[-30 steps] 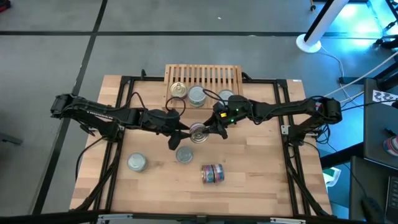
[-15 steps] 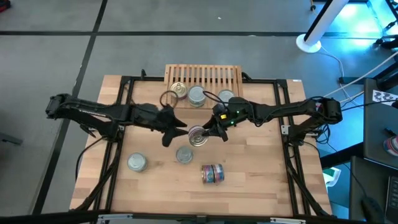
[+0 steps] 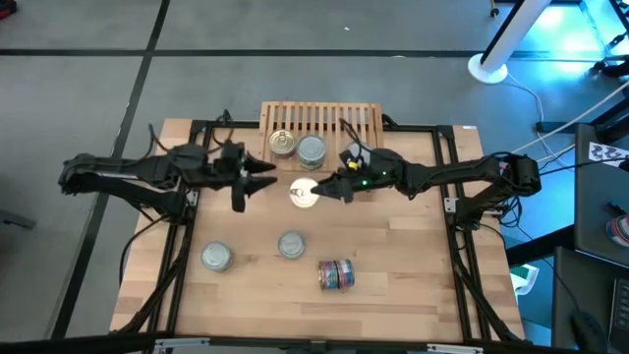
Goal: Stack canned seafood by type on shelf
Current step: Stack the blue-pink tuna can on top of the other blue-pink tuna can on the shelf
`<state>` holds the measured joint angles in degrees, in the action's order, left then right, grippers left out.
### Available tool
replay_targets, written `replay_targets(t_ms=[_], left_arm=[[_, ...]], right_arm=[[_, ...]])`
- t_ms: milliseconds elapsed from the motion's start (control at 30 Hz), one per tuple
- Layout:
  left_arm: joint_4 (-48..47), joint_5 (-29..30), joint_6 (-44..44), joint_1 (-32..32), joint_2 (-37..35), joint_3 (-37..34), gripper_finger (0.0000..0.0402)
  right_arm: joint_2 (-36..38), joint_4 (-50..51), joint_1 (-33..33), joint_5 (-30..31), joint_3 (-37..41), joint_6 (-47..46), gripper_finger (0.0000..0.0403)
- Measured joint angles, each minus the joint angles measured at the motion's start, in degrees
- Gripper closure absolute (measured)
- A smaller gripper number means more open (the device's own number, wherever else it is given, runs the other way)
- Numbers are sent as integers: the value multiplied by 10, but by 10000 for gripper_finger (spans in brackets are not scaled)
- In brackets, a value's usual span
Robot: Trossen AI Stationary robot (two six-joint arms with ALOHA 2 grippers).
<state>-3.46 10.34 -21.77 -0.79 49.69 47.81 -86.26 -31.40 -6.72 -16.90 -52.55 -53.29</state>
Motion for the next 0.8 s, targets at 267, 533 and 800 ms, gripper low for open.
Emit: replay_targets(t_ms=[267, 533, 800], left_arm=[[11, 11, 27, 28, -16, 0, 206], [97, 11, 71, 59, -15, 0, 206], [154, 21, 89, 101, -15, 0, 206]], right_arm=[[0, 108, -9, -27, -122, 33, 217], [0, 392, -76, -56, -300, 154, 217], [-13, 477, -196, -139, -355, 188, 217]])
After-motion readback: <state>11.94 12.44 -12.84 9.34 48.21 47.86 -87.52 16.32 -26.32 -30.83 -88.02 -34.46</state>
